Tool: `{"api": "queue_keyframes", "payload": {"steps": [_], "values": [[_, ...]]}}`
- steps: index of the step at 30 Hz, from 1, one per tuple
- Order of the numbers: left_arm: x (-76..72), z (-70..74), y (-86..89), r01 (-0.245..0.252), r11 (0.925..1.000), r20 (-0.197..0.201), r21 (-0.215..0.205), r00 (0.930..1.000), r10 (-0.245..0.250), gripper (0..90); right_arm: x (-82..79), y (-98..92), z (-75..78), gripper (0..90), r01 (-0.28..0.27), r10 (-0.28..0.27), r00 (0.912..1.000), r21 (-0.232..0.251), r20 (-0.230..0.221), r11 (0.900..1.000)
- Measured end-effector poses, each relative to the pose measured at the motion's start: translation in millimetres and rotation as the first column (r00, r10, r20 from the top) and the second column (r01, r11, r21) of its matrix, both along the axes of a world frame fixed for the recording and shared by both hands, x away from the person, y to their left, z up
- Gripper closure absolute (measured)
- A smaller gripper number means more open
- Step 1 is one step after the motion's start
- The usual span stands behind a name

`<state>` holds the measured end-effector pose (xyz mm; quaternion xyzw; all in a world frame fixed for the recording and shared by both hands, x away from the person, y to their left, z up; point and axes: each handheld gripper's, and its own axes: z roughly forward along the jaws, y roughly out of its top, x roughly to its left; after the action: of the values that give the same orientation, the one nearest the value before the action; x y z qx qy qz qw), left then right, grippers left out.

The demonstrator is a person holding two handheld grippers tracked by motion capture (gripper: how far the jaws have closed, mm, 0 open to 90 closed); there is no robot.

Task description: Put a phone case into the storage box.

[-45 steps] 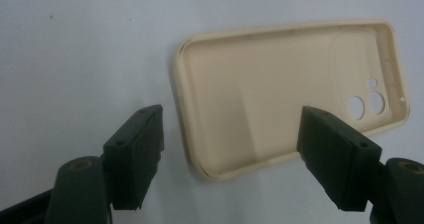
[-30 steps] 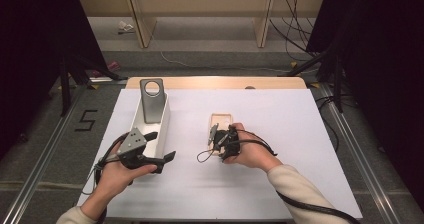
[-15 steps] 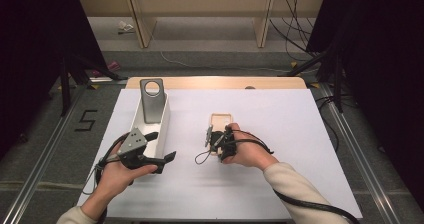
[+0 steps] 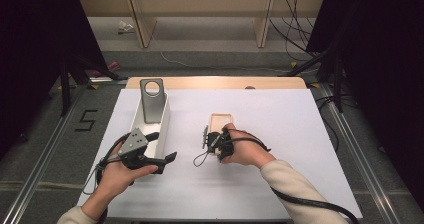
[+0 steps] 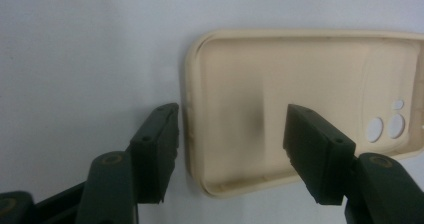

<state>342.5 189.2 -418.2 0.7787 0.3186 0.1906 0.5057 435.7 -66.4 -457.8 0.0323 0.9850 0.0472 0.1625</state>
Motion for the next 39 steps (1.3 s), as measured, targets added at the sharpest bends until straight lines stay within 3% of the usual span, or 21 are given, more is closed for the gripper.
{"api": "queue_keyframes", "payload": {"steps": [22, 27, 39], "values": [[0.1, 0.0, -0.3, 0.001, 1.0000, 0.002, 0.000, 1.0000, -0.001, 10.8, -1.7, 5.9, 0.8, 70.8, -0.057, 0.052, 0.9932, -0.051, -0.104, 0.997], [0.1, -0.1, -0.4, 0.002, 1.0000, 0.003, -0.001, 1.0000, -0.002, 10.9, -2.7, 6.8, -0.3, 77.9, -0.067, 0.061, 0.9912, -0.045, -0.118, 0.997], [0.1, 0.4, -0.1, -0.001, 1.0000, 0.005, -0.003, 1.0000, 0.001, 11.0, -3.3, 7.7, 0.1, 84.5, -0.043, 0.037, 0.9931, -0.056, -0.111, 0.997]]}}
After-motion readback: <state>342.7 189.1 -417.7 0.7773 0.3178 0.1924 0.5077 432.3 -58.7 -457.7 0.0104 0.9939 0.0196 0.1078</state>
